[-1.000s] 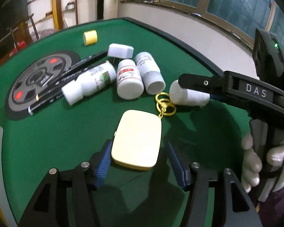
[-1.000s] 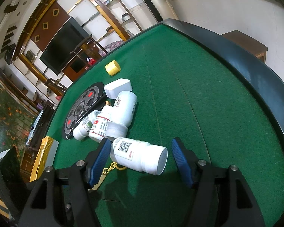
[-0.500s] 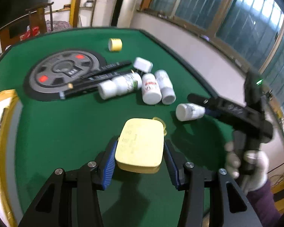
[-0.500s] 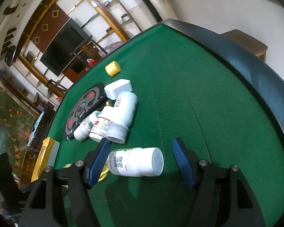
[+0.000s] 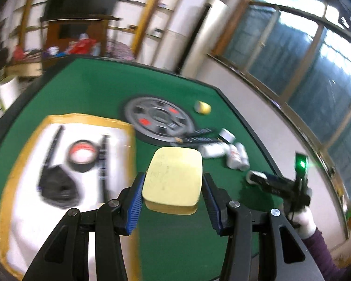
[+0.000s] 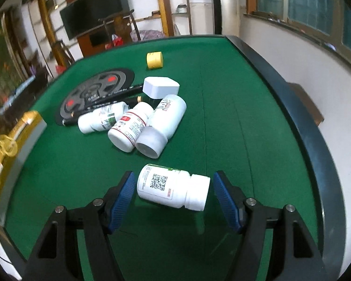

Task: Organize rigid objects
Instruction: 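Release the soap box into the tray with the left tool while the right tool carries the keyring bottle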

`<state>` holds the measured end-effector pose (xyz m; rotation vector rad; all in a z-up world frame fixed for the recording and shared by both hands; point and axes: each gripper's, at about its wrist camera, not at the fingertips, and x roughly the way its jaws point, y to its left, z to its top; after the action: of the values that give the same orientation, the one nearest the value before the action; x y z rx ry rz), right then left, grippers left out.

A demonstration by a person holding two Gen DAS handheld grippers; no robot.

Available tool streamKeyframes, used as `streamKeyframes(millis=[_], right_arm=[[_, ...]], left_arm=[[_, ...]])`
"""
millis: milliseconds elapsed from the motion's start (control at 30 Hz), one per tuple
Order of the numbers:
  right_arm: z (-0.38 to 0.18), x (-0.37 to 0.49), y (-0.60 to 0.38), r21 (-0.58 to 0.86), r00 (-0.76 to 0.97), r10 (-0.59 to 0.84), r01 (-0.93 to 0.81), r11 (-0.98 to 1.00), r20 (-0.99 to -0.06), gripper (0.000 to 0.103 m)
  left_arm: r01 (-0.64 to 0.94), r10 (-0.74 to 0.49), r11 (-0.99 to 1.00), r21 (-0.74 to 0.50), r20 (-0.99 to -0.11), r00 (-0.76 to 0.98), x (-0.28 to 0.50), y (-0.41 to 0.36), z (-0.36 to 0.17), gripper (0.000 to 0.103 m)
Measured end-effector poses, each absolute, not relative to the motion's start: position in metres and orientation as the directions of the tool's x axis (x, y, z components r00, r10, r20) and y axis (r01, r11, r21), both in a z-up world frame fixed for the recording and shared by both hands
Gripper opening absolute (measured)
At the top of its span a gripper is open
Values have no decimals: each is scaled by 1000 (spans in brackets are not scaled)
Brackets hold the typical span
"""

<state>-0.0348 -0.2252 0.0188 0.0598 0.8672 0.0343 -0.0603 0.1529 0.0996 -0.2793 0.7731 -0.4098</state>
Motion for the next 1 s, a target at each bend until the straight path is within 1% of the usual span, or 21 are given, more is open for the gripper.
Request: streamKeyframes(millis=[67, 233, 300, 433, 700, 900, 1000], right_arm=[[18, -34, -219, 25, 645, 32, -19, 999, -764, 63], [18, -38, -208, -9, 641, 11, -27, 1000, -767, 62], [18, -40, -202, -50, 638, -16, -34, 998, -770, 62], [17, -43, -189, -148, 634, -73, -65, 987, -770, 63], [22, -41, -190, -111, 623, -74, -21, 994, -779, 62], [41, -48, -179, -54, 648, -17, -37, 998, -761, 62], [55, -51, -161, -23, 665, 37, -80, 997, -746, 62]], left_arm=[[193, -417, 897, -397, -620, 665, -58, 176, 96, 51], [84, -334, 918, -388, -639, 693, -57, 216, 82, 51], [45, -294, 928, -369, -656, 695, -57, 228, 74, 51], [3, -274, 928, -373, -676, 684, -57, 245, 60, 51], [-21, -262, 928, -371, -695, 670, -55, 256, 46, 51], [-22, -265, 928, -372, -701, 662, -67, 273, 49, 51], [-56, -228, 936, -349, -716, 659, -78, 288, 51, 51]])
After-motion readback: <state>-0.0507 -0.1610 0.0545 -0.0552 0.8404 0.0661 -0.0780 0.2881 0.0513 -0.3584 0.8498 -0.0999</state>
